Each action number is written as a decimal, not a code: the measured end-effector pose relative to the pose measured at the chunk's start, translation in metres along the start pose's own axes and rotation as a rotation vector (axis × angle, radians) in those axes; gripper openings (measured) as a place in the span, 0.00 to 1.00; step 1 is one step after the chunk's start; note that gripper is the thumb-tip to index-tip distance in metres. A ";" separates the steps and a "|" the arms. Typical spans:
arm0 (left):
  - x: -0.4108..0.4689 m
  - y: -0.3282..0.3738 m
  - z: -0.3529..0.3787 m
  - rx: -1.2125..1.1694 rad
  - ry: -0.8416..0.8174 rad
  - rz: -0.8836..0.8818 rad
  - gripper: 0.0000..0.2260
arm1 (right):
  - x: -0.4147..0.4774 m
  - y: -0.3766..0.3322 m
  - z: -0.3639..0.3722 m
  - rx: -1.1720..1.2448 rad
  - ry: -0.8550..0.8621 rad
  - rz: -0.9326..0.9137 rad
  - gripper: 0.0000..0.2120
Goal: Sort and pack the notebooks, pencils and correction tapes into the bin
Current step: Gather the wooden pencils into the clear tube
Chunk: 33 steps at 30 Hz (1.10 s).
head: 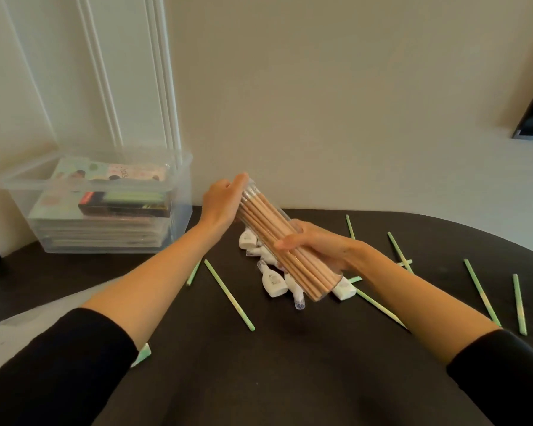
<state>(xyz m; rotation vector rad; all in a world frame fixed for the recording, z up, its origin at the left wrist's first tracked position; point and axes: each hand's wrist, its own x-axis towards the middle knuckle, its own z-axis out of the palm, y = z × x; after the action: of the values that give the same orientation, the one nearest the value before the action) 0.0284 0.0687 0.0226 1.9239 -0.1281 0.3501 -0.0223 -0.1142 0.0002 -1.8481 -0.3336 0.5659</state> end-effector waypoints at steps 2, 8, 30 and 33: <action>0.013 0.011 -0.002 -0.158 -0.083 -0.113 0.13 | 0.011 -0.016 -0.012 0.060 0.022 -0.030 0.32; 0.059 0.043 -0.036 -0.406 -0.011 -0.324 0.21 | 0.057 -0.087 -0.039 -0.011 -0.033 0.012 0.24; 0.205 0.004 -0.223 -0.483 0.390 -0.866 0.20 | 0.258 -0.224 0.013 -0.490 0.056 0.010 0.25; 0.208 -0.020 -0.231 -0.445 0.442 -0.895 0.23 | 0.283 -0.213 0.030 -0.516 0.012 0.015 0.27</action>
<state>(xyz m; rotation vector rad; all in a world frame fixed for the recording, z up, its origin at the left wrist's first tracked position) 0.1897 0.3055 0.1448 1.2599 0.8531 0.1090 0.2105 0.1211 0.1306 -2.3494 -0.4913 0.5086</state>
